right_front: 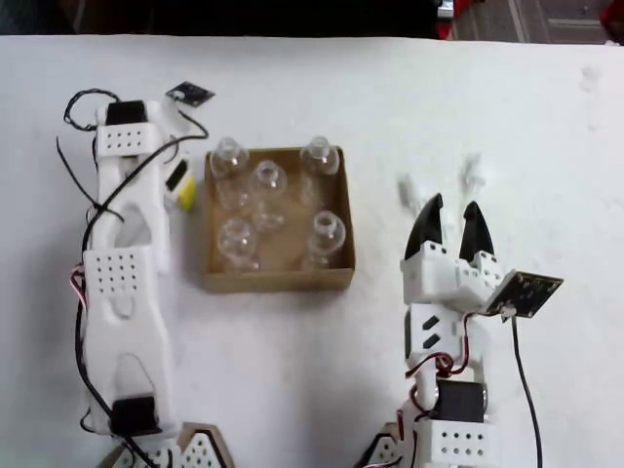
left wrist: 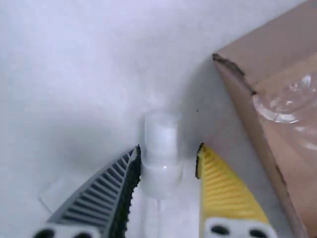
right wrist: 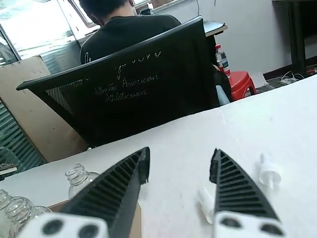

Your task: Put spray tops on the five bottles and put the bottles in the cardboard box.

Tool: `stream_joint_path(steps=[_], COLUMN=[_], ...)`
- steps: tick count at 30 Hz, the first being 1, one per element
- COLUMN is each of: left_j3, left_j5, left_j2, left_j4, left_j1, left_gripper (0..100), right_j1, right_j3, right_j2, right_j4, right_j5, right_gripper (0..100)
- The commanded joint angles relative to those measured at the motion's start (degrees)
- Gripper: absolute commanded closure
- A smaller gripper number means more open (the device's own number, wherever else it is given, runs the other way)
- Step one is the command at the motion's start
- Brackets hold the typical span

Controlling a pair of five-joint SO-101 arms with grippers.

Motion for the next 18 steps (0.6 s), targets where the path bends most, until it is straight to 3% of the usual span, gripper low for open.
stream_joint_path(steps=[1,6,12,18], left_j3=[-2.5,-2.1,-2.1,-3.3], left_j5=[-0.3,-0.3,-0.3,-0.2], left_j2=[-1.0,-1.0,-1.0,-3.2], left_j4=[-0.4,-0.3,-0.3,5.5], left_j1=[0.9,0.9,1.0,1.7], left_gripper=[83,83,98,96], right_j1=[-0.1,-0.1,0.0,0.0], right_j3=[0.5,0.5,0.5,0.5], right_j2=[-0.1,-0.1,-0.1,-0.1], right_j4=[0.3,0.3,0.3,0.3], right_j5=[0.8,0.8,0.8,0.8], right_gripper=[81.9,81.9,81.9,81.9])
